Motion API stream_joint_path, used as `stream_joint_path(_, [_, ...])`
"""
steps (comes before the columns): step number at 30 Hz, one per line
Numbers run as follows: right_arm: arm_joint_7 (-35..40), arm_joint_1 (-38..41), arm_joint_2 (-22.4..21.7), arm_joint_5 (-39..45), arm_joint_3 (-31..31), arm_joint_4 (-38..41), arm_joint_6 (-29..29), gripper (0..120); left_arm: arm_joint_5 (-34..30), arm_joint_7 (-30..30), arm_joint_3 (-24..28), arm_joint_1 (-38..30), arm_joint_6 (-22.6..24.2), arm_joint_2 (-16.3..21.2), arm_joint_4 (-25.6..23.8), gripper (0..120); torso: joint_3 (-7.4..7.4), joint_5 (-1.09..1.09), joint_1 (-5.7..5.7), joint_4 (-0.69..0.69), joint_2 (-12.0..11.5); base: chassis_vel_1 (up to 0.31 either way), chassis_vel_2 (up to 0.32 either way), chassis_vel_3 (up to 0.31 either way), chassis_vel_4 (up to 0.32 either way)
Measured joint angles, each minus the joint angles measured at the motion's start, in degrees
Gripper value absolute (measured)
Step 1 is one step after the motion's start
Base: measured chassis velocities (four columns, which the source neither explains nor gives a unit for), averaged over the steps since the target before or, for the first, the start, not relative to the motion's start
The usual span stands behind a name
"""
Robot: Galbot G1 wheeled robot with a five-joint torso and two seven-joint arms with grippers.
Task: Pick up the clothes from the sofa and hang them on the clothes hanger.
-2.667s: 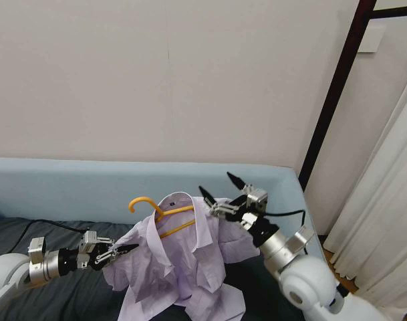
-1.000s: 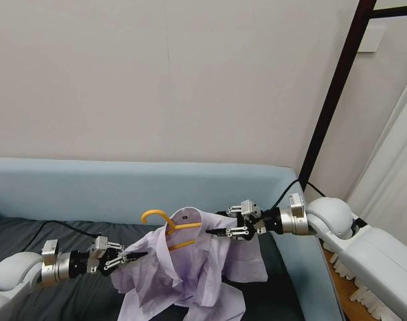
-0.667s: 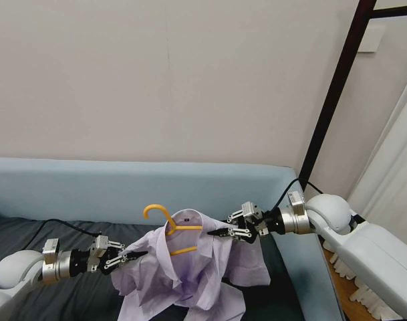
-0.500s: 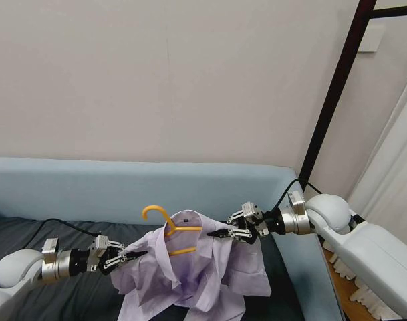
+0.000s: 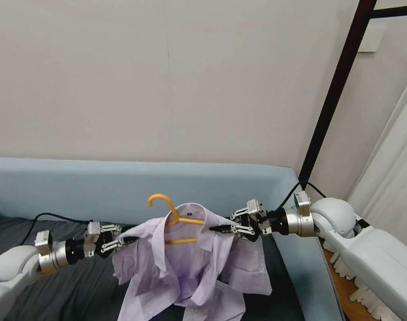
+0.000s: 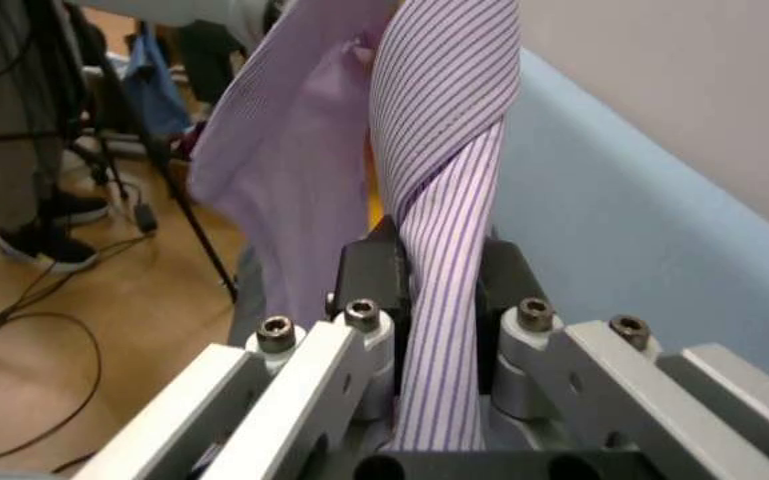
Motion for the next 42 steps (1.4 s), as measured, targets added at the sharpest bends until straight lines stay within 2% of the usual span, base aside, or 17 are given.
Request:
stream_joint_path(7, [4.0, -0.1, -0.3, 5.6, 2.2, -0.2, 0.0, 8, -4.0, 3.2, -2.9, 0.7, -2.0, 2.2, 1.5, 75, 0.0, -0.01, 0.0, 0.02, 0.0, 0.0, 0.0, 0.0, 0.0])
stream_joint_path(11, [6.3, -0.6, -0.8, 6.2, 2.9, 0.4, 0.0, 8, -7.4, 3.0, -3.8, 0.4, -2.6, 1.6, 1.1, 88, 0.0, -0.01, 0.0, 0.03, 0.0, 0.0, 0.0, 0.0, 0.0])
stream_joint_path(14, [8.4, -1.8, -1.9, 6.9, 3.9, 1.6, 0.0, 8, -9.9, -3.7, -4.0, 2.0, -2.6, 0.6, -4.8, 98, 0.0, 0.01, 0.0, 0.01, 0.0, 0.0, 0.0, 0.0, 0.0])
stream_joint_path(15, [8.4, -1.8, -1.9, 6.9, 3.9, 1.6, 0.0, 8, -9.9, -3.7, -4.0, 2.0, -2.6, 0.6, -4.8, 98, 0.0, 0.01, 0.0, 0.01, 0.0, 0.0, 0.0, 0.0, 0.0])
stream_joint_path(17, [10.0, -3.4, -2.9, 7.4, 5.4, 2.8, 0.1, 8, -9.4, -10.2, -2.7, 3.4, -2.8, -0.4, -9.9, 100, 0.0, 0.0, 0.0, 0.01, 0.0, 0.0, 0.0, 0.0, 0.0])
stream_joint_path(19, [12.4, -5.4, -4.2, 7.9, 7.5, 4.2, 0.6, 8, -5.4, -18.4, -1.0, 5.6, -3.2, -2.5, -16.2, 100, 0.0, 0.0, 0.0, -0.02, 0.0, 0.0, 0.0, 0.0, 0.0])
stream_joint_path(20, [12.4, -5.4, -4.2, 7.9, 7.5, 4.2, 0.6, 8, -5.4, -18.4, -1.0, 5.6, -3.2, -2.5, -16.2, 100, 0.0, 0.0, 0.0, -0.02, 0.0, 0.0, 0.0, 0.0, 0.0])
stream_joint_path(22, [13.9, -6.6, -5.2, 8.2, 8.6, 5.0, 1.0, 8, 0.1, -25.8, 0.2, 8.3, -3.4, -4.9, -21.0, 100, 0.0, 0.0, 0.0, -0.03, 0.0, 0.0, 0.0, 0.0, 0.0])
stream_joint_path(23, [14.0, -6.6, -5.4, 8.2, 8.8, 5.0, 1.0, 8, 1.2, -27.3, 0.4, 9.0, -3.4, -5.4, -21.8, 100, 0.0, 0.0, 0.0, -0.04, 0.0, 0.0, 0.0, 0.0, 0.0])
stream_joint_path(24, [14.4, -6.7, -5.8, 8.2, 9.0, 5.1, 1.2, 8, 6.7, -34.8, 0.9, 12.6, -3.1, -7.3, -25.3, 100, 0.0, 0.01, 0.0, -0.02, 0.0, 0.0, 0.0, 0.0, 0.0])
stream_joint_path(25, [14.4, -6.7, -5.8, 8.2, 9.0, 5.1, 1.2, 8, 6.7, -34.8, 0.9, 12.6, -3.1, -7.3, -25.3, 100, 0.0, 0.01, 0.0, -0.02, 0.0, 0.0, 0.0, 0.0, 0.0])
stream_joint_path(26, [14.6, -6.7, -5.9, 8.2, 9.0, 5.1, 1.3, 8, 8.9, -38.1, 1.2, 14.3, -2.9, -8.0, -26.8, 100, 0.0, 0.01, 0.0, 0.01, 0.0, 0.0, 0.0, 0.0, 0.0])
stream_joint_path(29, [15.6, -5.7, -6.3, 8.5, 8.5, 5.5, 1.4, 8, 19.8, -51.7, 3.4, 18.6, -2.7, -10.8, -29.8, 100, 0.0, 0.02, -0.01, 0.03, 0.0, 0.0, 0.0, 0.0, 0.0])
stream_joint_path(30, [15.6, -5.7, -6.3, 8.5, 8.5, 5.5, 1.4, 8, 19.8, -51.7, 3.4, 18.6, -2.7, -10.8, -29.8, 100, 0.0, 0.02, -0.01, 0.03, 0.0, 0.0, 0.0, 0.0, 0.0])
stream_joint_path(34, [16.5, -3.1, -7.7, 9.1, 7.4, 7.1, 0.5, 8, 33.1, -62.5, 6.2, 20.5, -3.6, -15.0, -29.9, 100, 0.0, 0.0, 0.0, 0.0, 0.0, 0.0, 0.0, 0.0, 0.0])
stream_joint_path(38, [17.2, -1.8, -8.3, 9.6, 7.0, 8.0, -0.1, 8, 38.7, -65.6, 8.2, 21.0, -4.6, -16.9, -29.1, 100, 0.0, 0.0, -0.01, 0.01, 0.0, 0.0, 0.0, 0.0, 0.0])
stream_joint_path(42, [17.6, -1.3, -8.8, 10.2, 6.8, 8.8, -0.3, 8, 40.2, -67.4, 9.8, 19.8, -5.2, -18.3, -28.5, 100, 0.0, 0.0, 0.0, 0.01, 0.0, 0.0, 0.0, 0.0, 0.0])
